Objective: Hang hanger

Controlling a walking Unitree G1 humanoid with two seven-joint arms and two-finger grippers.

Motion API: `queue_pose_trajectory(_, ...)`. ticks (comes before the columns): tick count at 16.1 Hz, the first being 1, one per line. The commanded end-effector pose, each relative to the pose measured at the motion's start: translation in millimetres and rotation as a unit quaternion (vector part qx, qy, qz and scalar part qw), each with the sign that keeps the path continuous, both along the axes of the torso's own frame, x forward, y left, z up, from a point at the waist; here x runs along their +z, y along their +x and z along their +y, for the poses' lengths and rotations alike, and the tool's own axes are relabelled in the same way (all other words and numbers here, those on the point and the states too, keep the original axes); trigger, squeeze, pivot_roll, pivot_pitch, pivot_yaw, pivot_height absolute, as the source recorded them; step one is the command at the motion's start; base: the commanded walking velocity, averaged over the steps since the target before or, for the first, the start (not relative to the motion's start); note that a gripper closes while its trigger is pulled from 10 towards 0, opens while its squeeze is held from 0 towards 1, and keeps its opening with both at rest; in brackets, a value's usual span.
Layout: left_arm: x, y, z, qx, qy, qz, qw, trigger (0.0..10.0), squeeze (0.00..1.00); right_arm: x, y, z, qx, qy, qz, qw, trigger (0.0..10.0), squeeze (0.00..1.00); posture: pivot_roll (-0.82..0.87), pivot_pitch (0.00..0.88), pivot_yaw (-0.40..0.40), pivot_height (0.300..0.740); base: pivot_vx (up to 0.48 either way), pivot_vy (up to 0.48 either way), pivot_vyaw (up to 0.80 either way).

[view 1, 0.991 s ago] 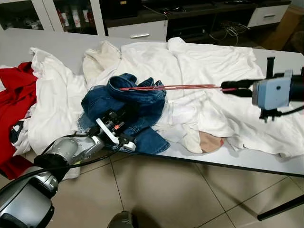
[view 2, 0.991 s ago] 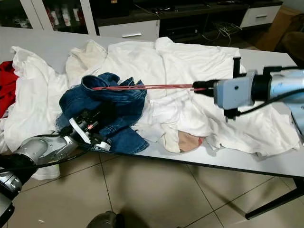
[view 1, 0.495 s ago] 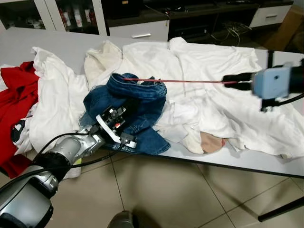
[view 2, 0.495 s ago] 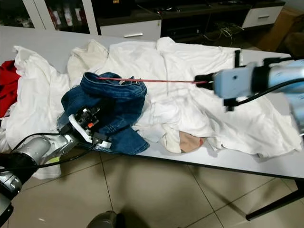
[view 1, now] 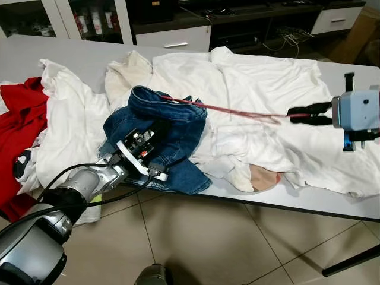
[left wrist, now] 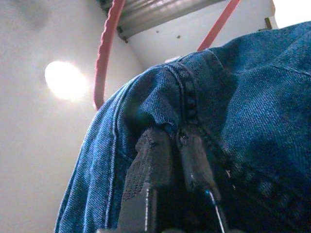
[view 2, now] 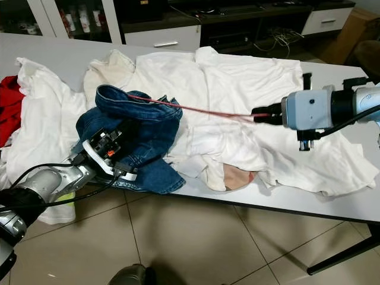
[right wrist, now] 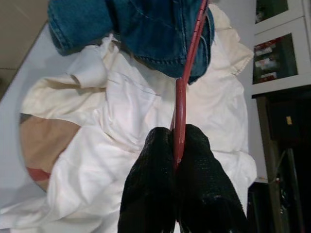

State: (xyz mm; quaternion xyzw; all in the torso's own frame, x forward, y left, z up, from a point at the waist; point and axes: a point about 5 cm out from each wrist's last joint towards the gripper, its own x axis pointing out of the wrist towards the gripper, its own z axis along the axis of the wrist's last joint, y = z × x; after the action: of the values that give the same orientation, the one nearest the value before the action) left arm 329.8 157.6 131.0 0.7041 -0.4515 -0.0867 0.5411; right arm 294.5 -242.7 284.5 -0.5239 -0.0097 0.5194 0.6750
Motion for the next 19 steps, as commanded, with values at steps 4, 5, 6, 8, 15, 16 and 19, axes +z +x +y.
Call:
queue_pose_trajectory(4,3,8.5,-3.5,0.004,-0.038,0.094,0.995,10.0,0.0,-5,-3.8,8.3,0.019,0.006,0.016,1.0,10.0,0.0,0.11,0.009,0.027,0.74,0.0,0.0,0.0)
queue_pose_trajectory(5,-2,7.4,-3.4,0.008,-0.049,0.123,0.991,10.0,0.0,-6,-3.4,9.0,0.017,0.01,0.014,1.0,10.0,0.0,0.12,0.008,0.029,0.74,0.0,0.0,0.0)
queue_pose_trajectory(6,-8,5.1,-1.8,0.013,-0.046,0.141,0.989,10.0,0.0,-6,-3.7,8.9,0.015,0.012,0.014,1.0,10.0,0.0,0.12,0.008,0.029,0.74,0.0,0.0,0.0)
queue_pose_trajectory(8,-10,1.9,3.2,0.01,-0.084,0.167,0.982,10.0,1.0,-6,-4.1,8.2,0.011,0.014,0.013,1.0,10.0,0.0,0.12,0.01,0.031,0.74,0.0,0.0,0.0)
queue_pose_trajectory(15,-49,-18.0,-9.1,-0.01,-0.235,0.479,0.846,10.0,0.0,-10,-4.5,9.0,0.005,0.023,0.011,1.0,10.0,0.0,0.12,0.009,0.024,0.74,0.0,0.0,0.0)
queue_pose_trajectory(16,-51,-19.4,-9.3,-0.014,-0.245,0.496,0.833,10.0,0.0,-10,-4.5,9.4,0.005,0.024,0.01,1.0,10.0,0.0,0.12,0.008,0.023,0.74,0.0,0.0,0.0)
queue_pose_trajectory(19,-42,-19.3,-5.9,-0.039,-0.276,0.52,0.807,10.0,0.0,-11,-4.0,9.7,0.003,0.026,0.005,1.0,10.0,0.0,0.12,0.009,0.022,0.74,0.0,0.0,0.0)
